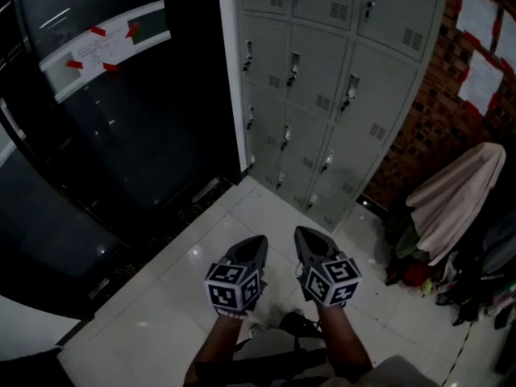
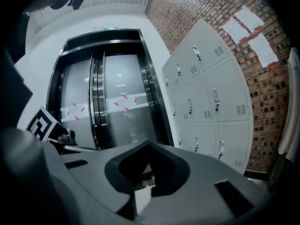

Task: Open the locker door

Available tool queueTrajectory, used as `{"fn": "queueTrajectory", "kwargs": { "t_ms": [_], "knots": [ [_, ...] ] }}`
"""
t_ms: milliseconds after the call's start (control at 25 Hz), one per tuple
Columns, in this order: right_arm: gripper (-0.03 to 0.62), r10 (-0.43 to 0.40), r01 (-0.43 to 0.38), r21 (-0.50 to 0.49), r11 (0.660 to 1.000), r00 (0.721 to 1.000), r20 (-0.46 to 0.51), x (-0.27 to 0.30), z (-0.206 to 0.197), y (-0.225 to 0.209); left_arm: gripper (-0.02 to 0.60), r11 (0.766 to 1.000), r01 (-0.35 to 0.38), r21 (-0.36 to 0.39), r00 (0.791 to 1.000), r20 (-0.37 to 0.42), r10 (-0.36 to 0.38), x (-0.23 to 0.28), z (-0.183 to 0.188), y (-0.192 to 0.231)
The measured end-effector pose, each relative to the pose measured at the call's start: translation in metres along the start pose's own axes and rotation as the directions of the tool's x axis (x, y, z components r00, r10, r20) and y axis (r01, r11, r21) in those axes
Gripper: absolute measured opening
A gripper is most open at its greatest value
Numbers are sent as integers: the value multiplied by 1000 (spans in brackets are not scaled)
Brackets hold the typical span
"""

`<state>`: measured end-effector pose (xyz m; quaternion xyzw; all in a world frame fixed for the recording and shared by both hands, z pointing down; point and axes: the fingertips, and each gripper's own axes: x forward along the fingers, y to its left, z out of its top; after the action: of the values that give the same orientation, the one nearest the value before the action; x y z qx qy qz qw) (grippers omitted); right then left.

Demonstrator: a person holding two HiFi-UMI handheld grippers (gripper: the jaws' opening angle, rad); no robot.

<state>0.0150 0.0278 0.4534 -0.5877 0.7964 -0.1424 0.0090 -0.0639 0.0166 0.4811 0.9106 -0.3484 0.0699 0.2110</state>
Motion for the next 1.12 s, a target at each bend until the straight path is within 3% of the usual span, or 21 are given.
{"fn": "queueTrajectory", "kwargs": {
  "t_ms": [440,800,1120],
  "knots": [
    [9,-47,46,11,999,998,39,130,27,-52,-6,999,31,18,999,-23,-30,96,44,83],
    [9,-108,108,13,994,993,49,283,77,-136,-6,999,11,39,1000,-5,-11,217,131,185],
    [9,-140,139,19,990,989,46,378,110,-202,-6,999,36,32,999,-14,-35,308,178,236]
  ]
}}
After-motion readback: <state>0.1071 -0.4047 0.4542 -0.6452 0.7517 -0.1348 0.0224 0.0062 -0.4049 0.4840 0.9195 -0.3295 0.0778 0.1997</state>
